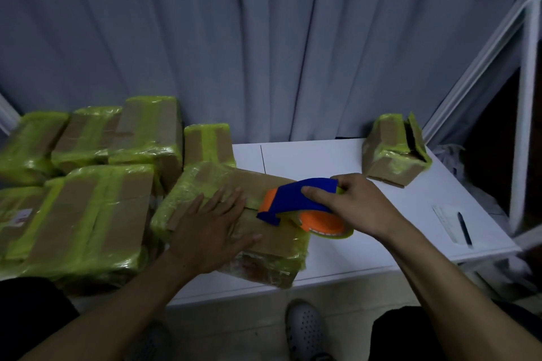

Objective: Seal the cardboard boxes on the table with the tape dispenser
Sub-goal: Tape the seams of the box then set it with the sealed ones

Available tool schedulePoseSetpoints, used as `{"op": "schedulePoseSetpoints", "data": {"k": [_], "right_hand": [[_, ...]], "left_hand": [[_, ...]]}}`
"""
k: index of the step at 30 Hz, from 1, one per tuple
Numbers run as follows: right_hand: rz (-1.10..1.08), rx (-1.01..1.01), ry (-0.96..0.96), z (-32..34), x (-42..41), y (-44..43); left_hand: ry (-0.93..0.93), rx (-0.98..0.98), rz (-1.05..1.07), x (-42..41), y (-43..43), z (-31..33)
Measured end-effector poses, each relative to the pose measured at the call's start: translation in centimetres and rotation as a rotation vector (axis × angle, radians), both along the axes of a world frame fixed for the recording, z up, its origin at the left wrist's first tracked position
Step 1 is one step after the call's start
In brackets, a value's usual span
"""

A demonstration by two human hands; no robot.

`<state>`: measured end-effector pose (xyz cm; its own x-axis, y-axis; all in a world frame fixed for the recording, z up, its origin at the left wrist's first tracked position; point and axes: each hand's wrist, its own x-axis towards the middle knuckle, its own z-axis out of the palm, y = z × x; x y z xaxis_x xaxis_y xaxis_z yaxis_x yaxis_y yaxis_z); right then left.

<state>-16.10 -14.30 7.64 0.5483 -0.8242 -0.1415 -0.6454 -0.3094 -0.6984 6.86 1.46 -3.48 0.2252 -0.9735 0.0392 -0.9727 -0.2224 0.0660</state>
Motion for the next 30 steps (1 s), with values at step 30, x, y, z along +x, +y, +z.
{"op": "schedulePoseSetpoints", "data": {"k": [30], "right_hand": [[0.032,0.003,-0.029,-1.0,-0.5,-0.4]], "left_hand": [[0.016,0.091,0.019,-3.2,-1.3,-0.1]]}}
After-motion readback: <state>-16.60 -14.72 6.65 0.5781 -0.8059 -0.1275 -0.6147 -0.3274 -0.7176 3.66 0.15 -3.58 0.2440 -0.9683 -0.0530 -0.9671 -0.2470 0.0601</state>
